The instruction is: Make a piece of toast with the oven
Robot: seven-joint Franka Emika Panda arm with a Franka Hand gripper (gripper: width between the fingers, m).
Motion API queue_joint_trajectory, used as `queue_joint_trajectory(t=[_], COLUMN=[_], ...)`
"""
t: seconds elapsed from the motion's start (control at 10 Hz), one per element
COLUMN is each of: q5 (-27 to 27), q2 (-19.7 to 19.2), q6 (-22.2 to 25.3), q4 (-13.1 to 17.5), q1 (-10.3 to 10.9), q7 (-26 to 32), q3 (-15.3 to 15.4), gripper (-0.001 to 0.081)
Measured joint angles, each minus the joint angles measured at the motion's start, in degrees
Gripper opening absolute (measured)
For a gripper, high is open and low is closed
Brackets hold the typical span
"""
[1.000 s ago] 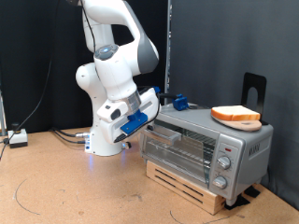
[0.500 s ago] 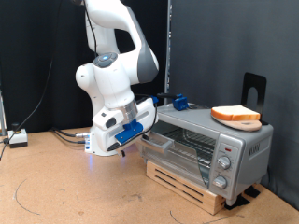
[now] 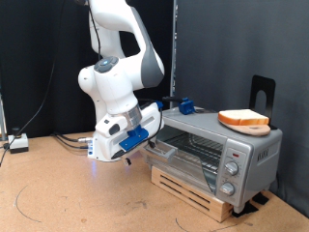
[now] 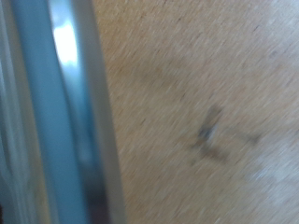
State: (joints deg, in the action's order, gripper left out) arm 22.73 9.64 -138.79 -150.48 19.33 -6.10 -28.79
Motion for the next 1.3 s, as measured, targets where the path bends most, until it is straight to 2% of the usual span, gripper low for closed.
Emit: queue_joint_trajectory(t=[0.1,0.3,0.6,1.0,1.3], q5=[0.18,0.06,-0.58,4.46,8.81], q2=[-0.05,-0.87,-5.02,-10.49,-11.02], q6=[-1.77,-1.87,-2.70,-4.76,-2.16], q4=[0.08,1.03,3.00,6.08,7.57], q1=[0.10,0.17,0.23,0.77,0.66], q7=[-0.17,-2.07,-5.83,-4.08,-0.45], q3=[0.18,0.53,1.47,3.31,3.79], gripper=[0.0809,0.0809,0.0809,0.0809,0.0809])
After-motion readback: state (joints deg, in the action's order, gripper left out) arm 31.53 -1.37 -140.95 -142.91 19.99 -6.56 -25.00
